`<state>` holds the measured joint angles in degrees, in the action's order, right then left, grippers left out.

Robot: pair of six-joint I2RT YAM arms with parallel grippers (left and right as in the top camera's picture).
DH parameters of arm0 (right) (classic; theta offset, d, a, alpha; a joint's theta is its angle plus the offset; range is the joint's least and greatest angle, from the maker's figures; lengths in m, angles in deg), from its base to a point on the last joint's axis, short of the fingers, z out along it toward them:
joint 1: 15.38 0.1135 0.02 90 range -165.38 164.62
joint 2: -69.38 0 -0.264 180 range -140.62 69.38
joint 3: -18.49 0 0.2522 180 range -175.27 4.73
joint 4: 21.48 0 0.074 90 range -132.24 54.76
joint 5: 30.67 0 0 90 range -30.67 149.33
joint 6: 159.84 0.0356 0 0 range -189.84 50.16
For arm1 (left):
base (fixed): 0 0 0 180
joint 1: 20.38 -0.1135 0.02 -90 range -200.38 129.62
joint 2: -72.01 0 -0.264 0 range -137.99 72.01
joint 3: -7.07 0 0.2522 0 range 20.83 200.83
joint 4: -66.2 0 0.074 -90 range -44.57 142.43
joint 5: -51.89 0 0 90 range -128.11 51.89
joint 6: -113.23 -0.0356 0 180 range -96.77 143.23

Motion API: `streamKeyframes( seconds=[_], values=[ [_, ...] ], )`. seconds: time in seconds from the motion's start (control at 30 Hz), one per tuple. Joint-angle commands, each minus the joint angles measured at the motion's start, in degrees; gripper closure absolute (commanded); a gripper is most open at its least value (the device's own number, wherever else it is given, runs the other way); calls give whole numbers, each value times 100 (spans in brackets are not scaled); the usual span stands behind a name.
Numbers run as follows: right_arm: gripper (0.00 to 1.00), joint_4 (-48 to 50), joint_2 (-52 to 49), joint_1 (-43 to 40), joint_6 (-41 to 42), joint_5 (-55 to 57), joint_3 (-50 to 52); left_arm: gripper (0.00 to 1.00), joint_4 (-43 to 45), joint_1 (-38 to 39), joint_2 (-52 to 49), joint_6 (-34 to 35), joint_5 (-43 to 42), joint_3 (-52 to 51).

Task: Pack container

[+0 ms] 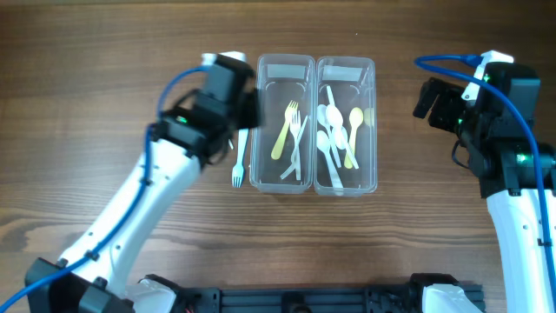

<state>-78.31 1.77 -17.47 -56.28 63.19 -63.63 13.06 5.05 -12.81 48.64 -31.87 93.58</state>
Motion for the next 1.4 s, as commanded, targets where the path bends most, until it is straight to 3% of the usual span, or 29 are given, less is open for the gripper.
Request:
streamKeyframes(
  seconds=[0.0, 0.2, 0.5, 0.6, 0.63, 0.7, 0.77, 0.83, 0.97, 1.03, 1.17, 1.37],
  values=[
    [0, 15, -33, -9, -48, -87, -55, 54, -232, -868, -557, 1373, 179, 2],
    [0, 15, -33, -9, -48, -87, -55, 46, 98, -1137, -2203, 1427, 151, 2],
    [0, 15, -33, -9, -48, -87, -55, 55, 562, -1130, -3099, 1080, -83, 2],
    [0, 15, -33, -9, -48, -87, -55, 68, 496, -1130, -3139, 1080, -85, 2],
    [0, 15, -33, -9, -48, -87, -55, 84, 402, -1130, -3141, 1080, -83, 2],
    [0, 15, -33, -9, -48, -87, -55, 96, 284, -1130, -3145, 1078, -81, 2],
    [0, 15, -33, -9, -50, -87, -55, 96, 153, -1130, -3145, 986, -94, 2],
    [0, 15, -33, -9, -48, -87, -55, 96, 31, -1130, -3126, 448, -448, 4],
    [0, 15, -33, -9, -50, -87, -55, 96, -1646, -1075, -2435, 52, -678, 1012],
    [0, 15, -33, -9, -48, -87, -55, 96, -2124, -881, -2037, -76, -691, 1545],
    [0, 15, -33, -9, -48, -87, -55, 96, -1906, 144, -1333, -555, -682, 1759],
    [0, 15, -33, -9, -48, -87, -55, 96, -1213, 1139, -2188, -555, -664, 1746]
  ],
)
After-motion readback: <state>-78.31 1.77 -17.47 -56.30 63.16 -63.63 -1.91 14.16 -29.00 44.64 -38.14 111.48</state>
